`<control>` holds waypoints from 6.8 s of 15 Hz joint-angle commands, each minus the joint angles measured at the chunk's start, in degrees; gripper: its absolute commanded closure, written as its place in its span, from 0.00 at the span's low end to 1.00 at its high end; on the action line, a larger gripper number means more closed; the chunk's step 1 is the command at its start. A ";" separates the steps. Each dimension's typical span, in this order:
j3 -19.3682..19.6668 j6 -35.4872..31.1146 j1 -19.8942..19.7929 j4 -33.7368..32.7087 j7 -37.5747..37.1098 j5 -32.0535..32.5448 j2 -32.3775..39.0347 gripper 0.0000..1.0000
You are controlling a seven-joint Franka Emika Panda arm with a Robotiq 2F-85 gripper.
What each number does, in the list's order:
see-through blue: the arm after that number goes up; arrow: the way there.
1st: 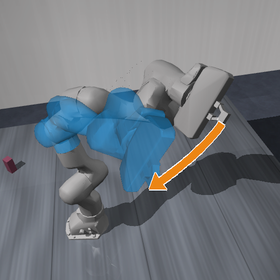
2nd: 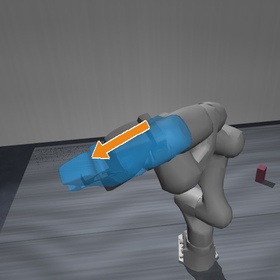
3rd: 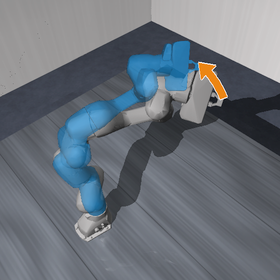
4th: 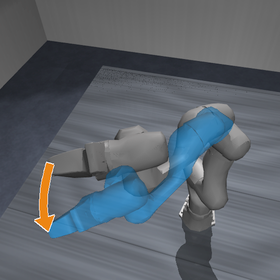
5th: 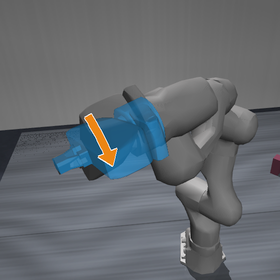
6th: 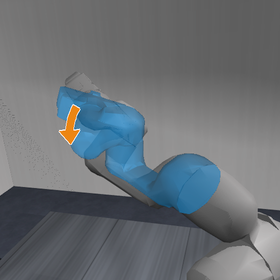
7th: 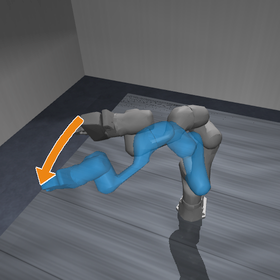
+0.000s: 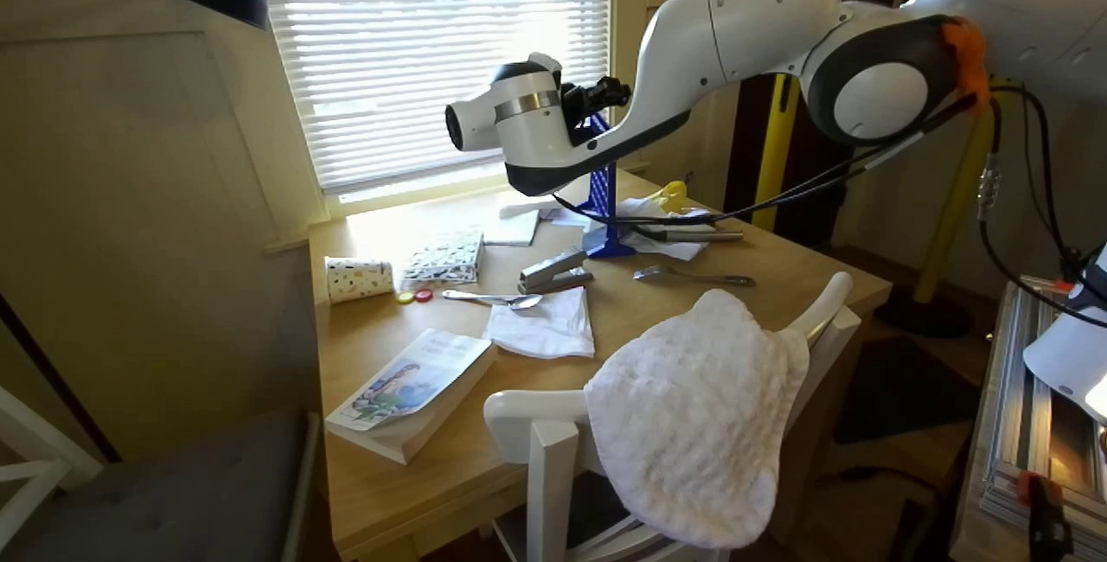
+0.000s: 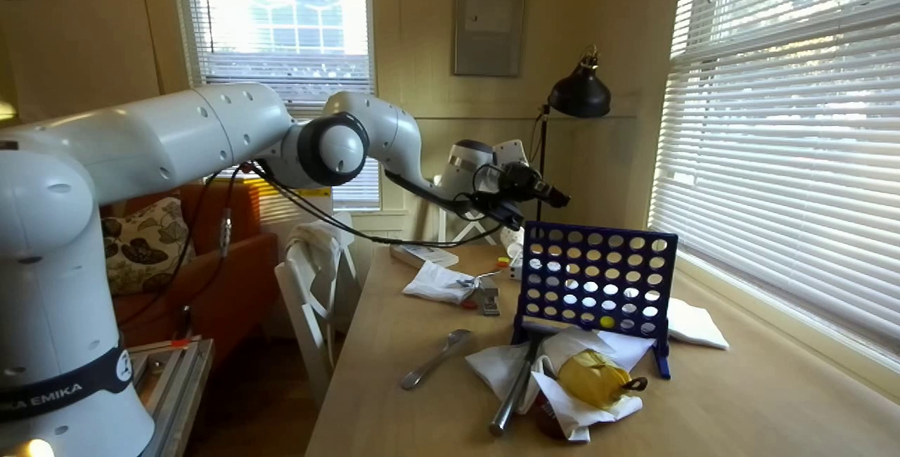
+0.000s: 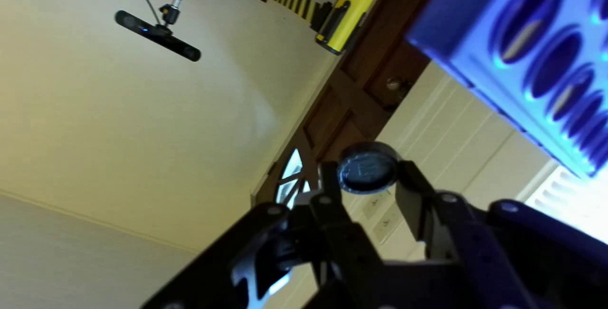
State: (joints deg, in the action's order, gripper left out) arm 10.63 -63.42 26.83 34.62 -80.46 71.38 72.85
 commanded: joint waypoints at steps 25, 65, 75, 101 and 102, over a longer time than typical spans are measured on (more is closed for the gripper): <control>0.05 3.10 0.56 -8.45 -1.41 0.57 5.97 0.90; 4.26 -3.92 0.36 -9.48 -3.12 -0.28 8.42 0.90; 4.12 -5.43 -0.37 -9.57 -3.95 -1.66 8.49 0.90; 1.72 -12.46 1.06 -9.86 -1.55 -3.50 10.16 0.90; 1.66 -12.19 1.19 -9.92 -1.52 -3.74 10.36 0.90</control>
State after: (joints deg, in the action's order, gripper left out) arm 12.52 -75.58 27.96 26.05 -82.65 69.42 82.00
